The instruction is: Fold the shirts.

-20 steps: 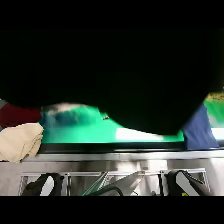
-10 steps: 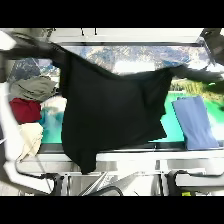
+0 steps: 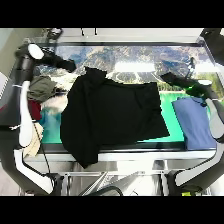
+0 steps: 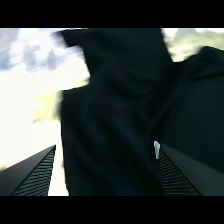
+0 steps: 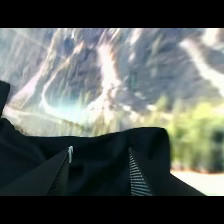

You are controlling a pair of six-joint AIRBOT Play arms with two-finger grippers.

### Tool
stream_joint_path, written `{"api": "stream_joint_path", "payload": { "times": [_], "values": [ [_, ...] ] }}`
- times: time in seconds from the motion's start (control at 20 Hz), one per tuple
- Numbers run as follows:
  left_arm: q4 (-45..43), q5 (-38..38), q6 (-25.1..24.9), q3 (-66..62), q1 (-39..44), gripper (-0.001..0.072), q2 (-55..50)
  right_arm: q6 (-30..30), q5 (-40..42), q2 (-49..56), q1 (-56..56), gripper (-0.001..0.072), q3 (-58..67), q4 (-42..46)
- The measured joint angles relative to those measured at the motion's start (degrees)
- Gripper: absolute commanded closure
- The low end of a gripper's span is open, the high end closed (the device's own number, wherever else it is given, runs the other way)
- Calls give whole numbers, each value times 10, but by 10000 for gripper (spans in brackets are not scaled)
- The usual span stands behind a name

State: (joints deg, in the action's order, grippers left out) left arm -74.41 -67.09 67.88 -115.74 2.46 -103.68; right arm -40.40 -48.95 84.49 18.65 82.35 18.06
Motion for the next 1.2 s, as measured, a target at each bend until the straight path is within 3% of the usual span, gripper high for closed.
{"api": "stream_joint_path", "payload": {
  "times": [0.25,0.35,0.65,1.0,1.05,1.1,1.15,1.2],
  "values": [
    [-2,-130,38,136,-101,15,70,-62,-158,-31,75,397,-9,73],
    [10,-154,42,229,-140,125,99,-73,-202,-50,98,397,-44,89],
    [23,-152,15,494,-212,124,155,-82,-246,-124,154,397,-179,125],
    [110,-111,-54,628,-186,126,156,-82,-264,-188,184,387,-253,167],
    [122,-108,-61,639,-181,229,155,-82,-269,-195,185,386,-256,174],
    [125,-104,-66,648,-177,473,155,-83,-272,-200,186,315,-258,184],
    [124,-99,-71,658,-174,628,153,-90,-276,-204,186,223,-260,197],
    [125,-100,-76,664,-171,696,152,-96,-280,-207,187,208,-263,215]
  ]
}}
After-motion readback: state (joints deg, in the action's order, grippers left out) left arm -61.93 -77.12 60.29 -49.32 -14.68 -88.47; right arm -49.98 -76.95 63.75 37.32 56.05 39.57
